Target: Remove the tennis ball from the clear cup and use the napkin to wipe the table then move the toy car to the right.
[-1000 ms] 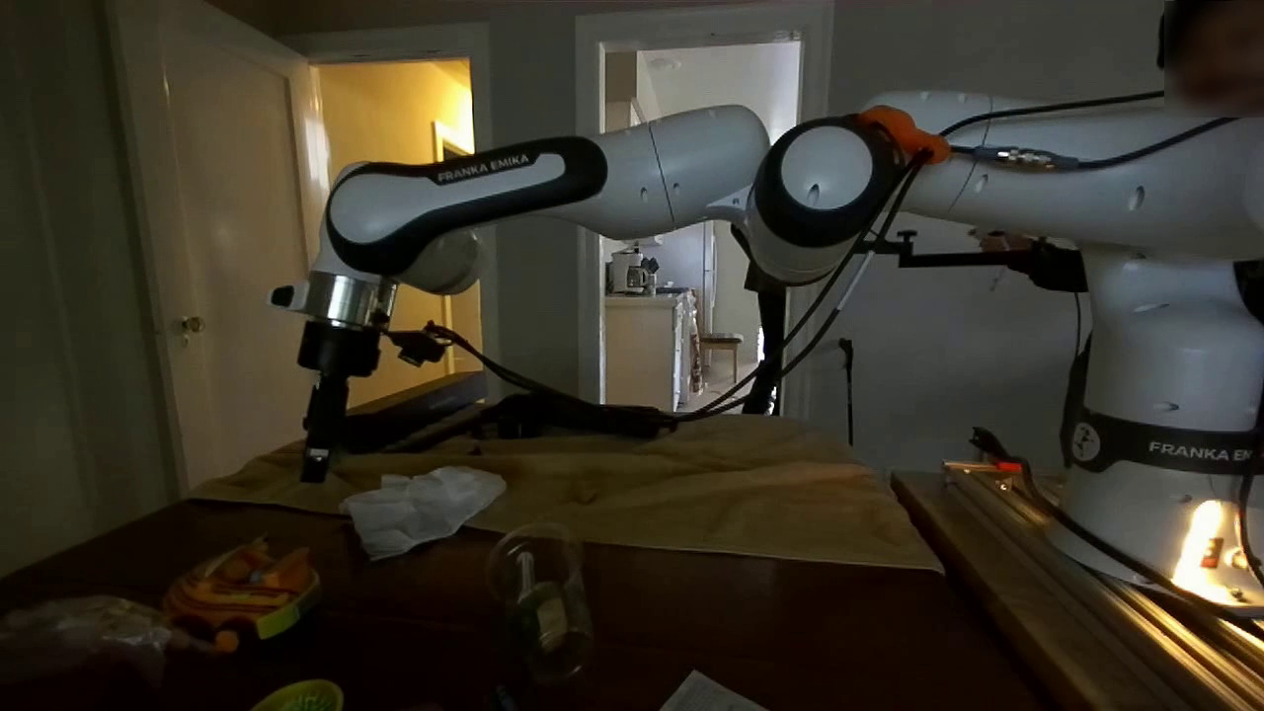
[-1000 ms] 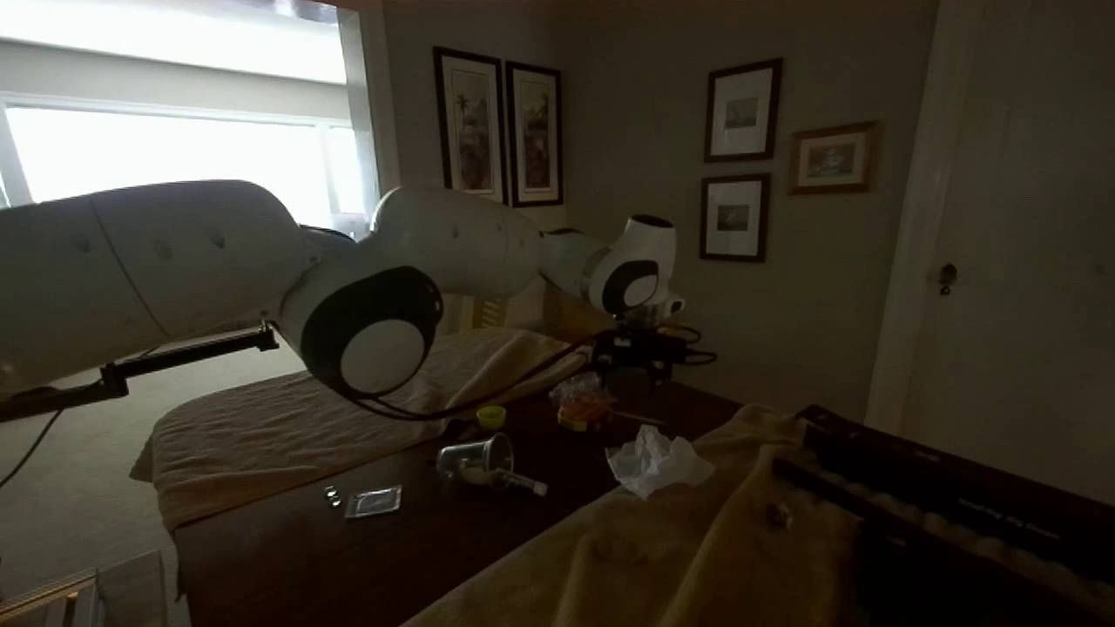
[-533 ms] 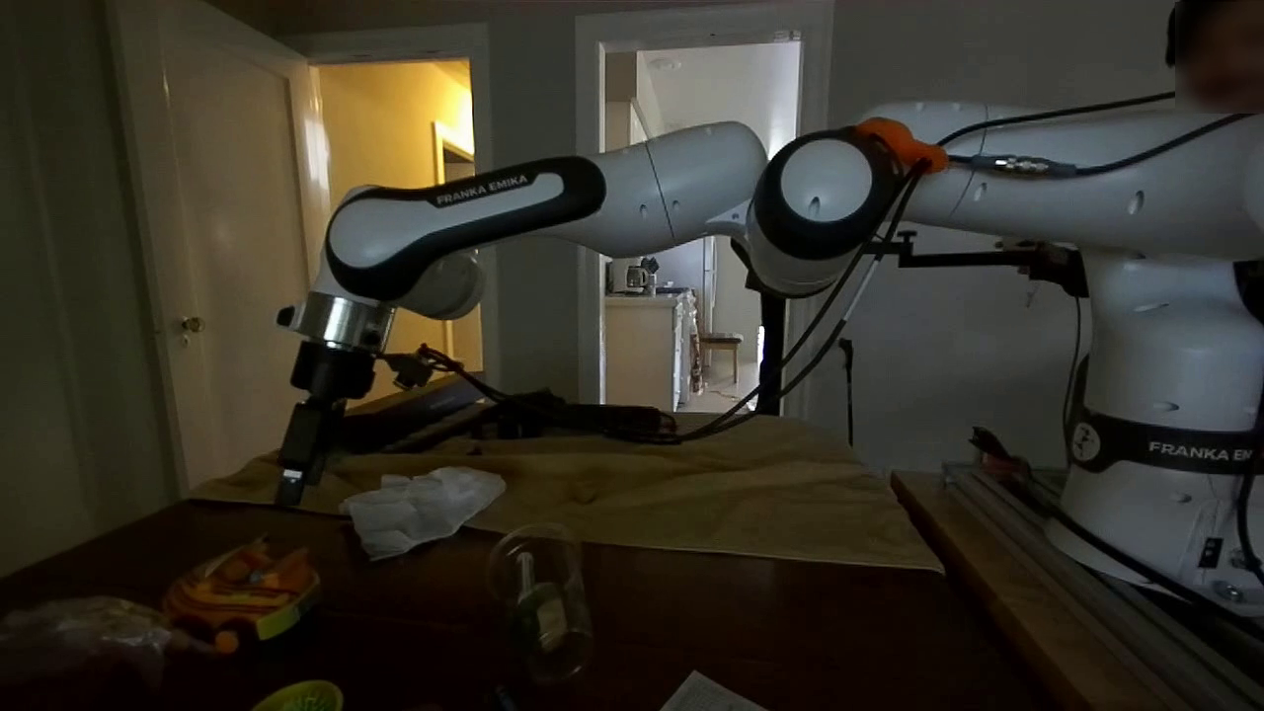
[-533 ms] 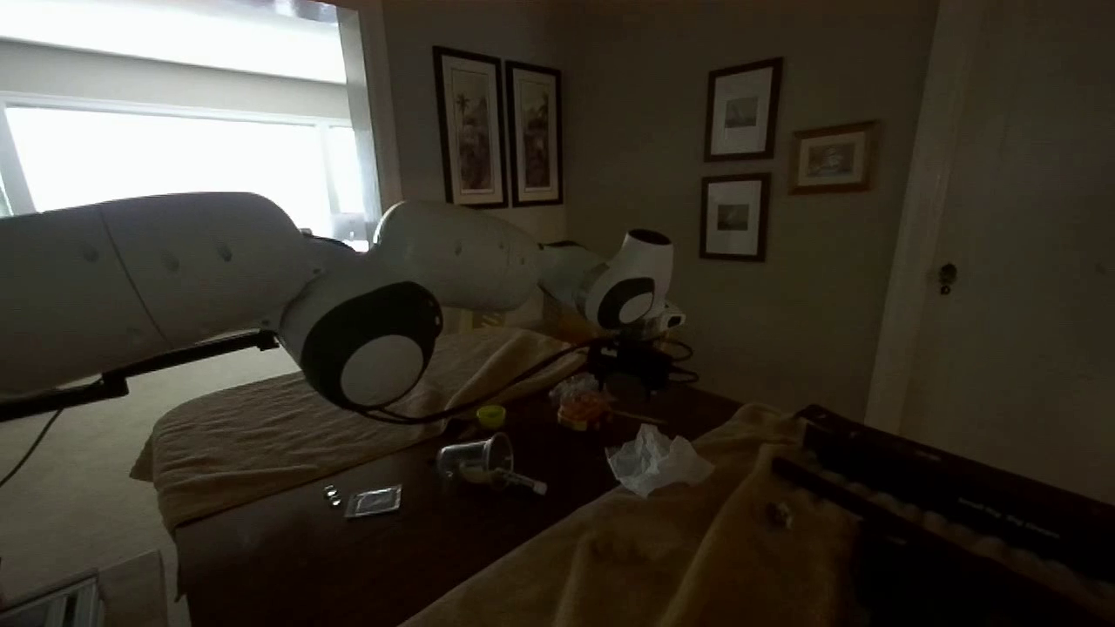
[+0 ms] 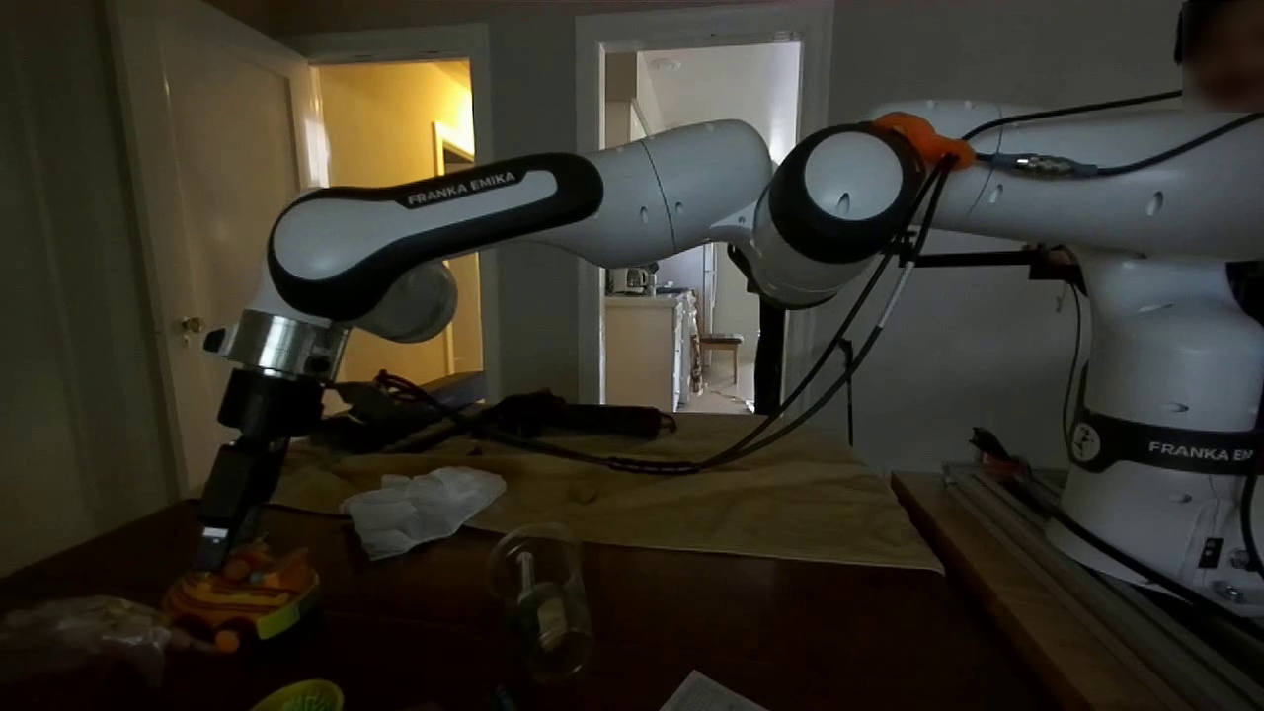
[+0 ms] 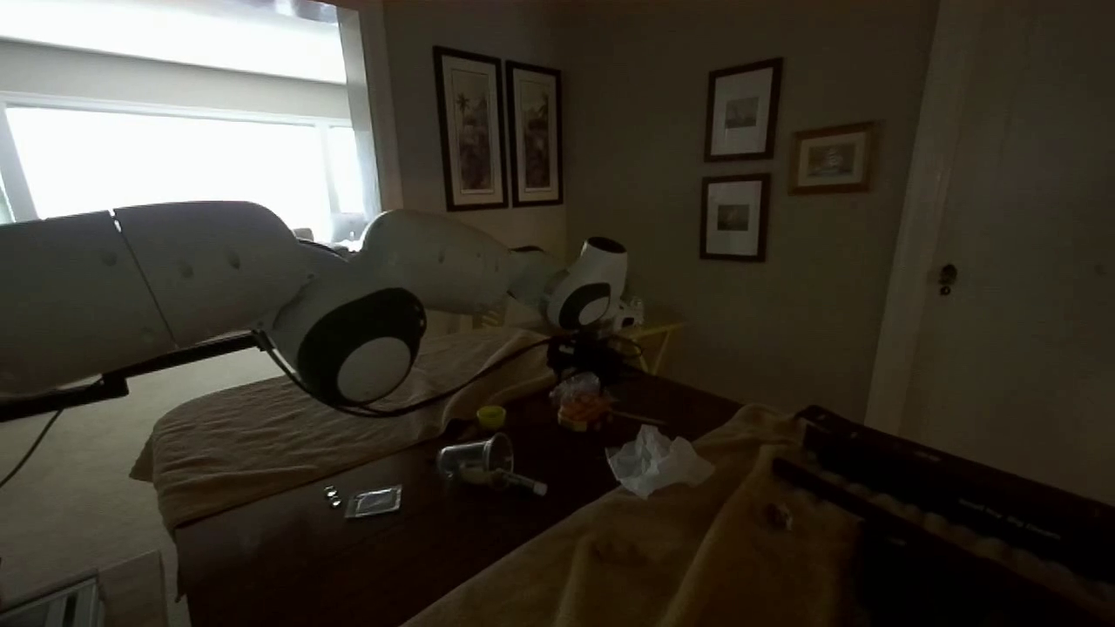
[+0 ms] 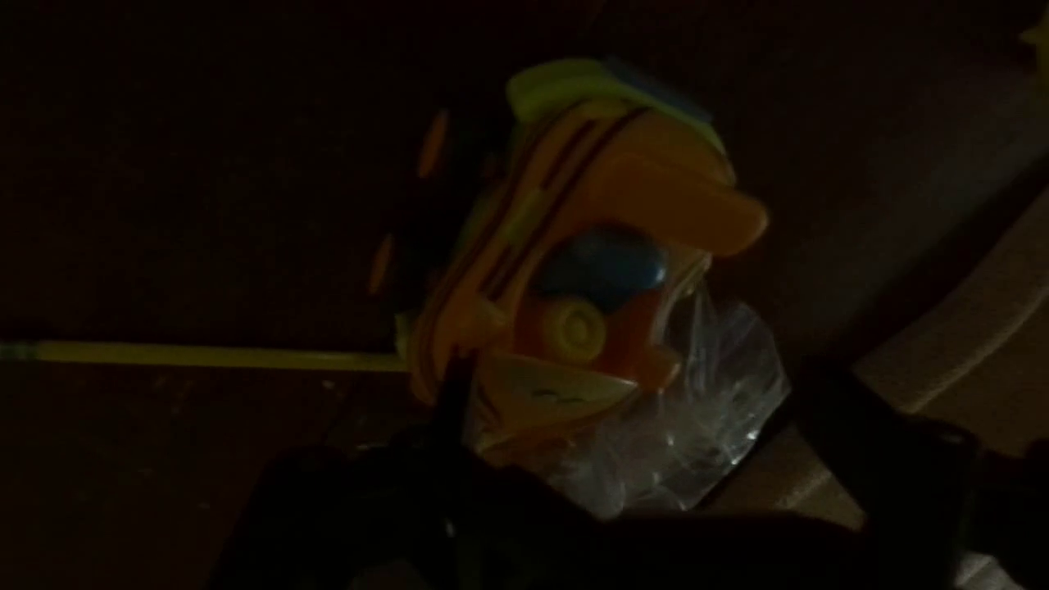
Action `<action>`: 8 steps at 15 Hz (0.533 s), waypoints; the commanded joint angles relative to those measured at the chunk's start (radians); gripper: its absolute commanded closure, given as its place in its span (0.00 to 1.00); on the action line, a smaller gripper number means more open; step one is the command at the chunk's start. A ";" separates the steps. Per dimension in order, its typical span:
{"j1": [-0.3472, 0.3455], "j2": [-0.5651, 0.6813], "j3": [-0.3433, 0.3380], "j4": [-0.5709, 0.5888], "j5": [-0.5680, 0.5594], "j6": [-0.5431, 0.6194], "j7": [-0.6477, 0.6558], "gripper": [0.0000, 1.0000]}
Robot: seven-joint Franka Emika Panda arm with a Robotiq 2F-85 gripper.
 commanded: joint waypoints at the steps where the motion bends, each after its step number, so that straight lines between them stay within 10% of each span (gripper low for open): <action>1: 0.018 0.009 0.013 0.015 0.009 -0.022 -0.005 0.00; 8: 0.043 -0.002 -0.086 0.020 -0.048 -0.019 0.107 0.00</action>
